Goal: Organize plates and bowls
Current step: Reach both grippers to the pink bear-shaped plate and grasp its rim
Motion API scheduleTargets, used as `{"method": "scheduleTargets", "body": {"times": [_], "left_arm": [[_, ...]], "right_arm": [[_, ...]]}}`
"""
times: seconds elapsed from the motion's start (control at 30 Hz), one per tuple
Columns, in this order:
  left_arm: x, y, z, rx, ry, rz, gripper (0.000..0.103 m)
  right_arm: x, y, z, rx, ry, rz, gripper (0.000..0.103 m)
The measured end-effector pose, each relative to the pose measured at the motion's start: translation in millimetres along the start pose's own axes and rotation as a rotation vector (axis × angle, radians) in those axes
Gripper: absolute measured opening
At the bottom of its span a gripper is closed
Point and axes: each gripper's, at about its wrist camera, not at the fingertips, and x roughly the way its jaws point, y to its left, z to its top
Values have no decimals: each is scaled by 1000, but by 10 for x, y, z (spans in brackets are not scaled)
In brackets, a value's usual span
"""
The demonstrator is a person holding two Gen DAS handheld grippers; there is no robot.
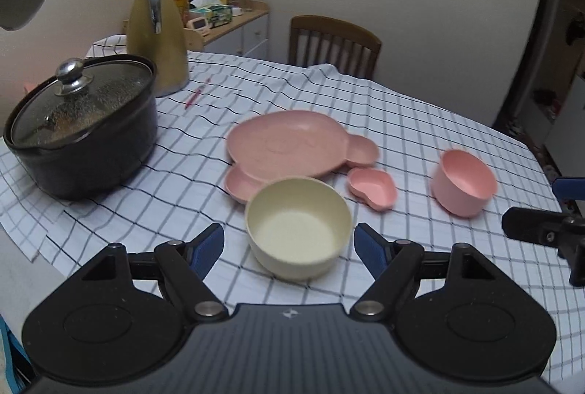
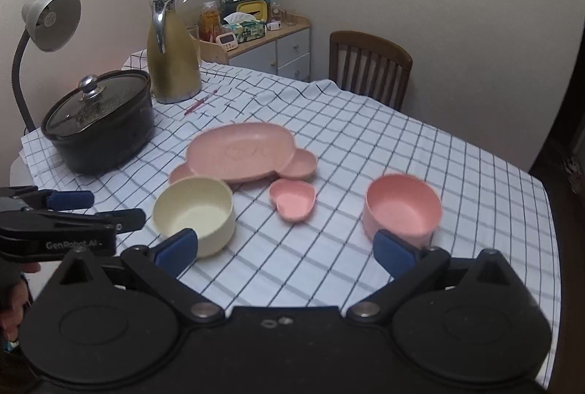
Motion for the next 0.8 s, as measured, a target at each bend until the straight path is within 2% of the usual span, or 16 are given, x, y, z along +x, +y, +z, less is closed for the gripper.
{"method": "scheduleTargets", "body": {"times": [0.33, 0.43, 0.63, 0.7, 0.8], "left_arm": [[783, 265, 683, -32, 56, 110, 78], [1083, 399, 779, -48, 97, 134, 77], [1676, 623, 864, -6, 158, 197, 75], [1833, 666, 875, -15, 187, 193, 70], [1998, 681, 866, -47, 219, 147, 64]], "right_arm": [[852, -262, 699, -56, 17, 34, 96], [1105, -318, 864, -82, 35, 40, 94], [1529, -393, 1090, -143, 65, 80, 92], [1720, -419, 1143, -137, 87, 94, 89], [1995, -423, 1168, -135, 122, 122, 84]]}}
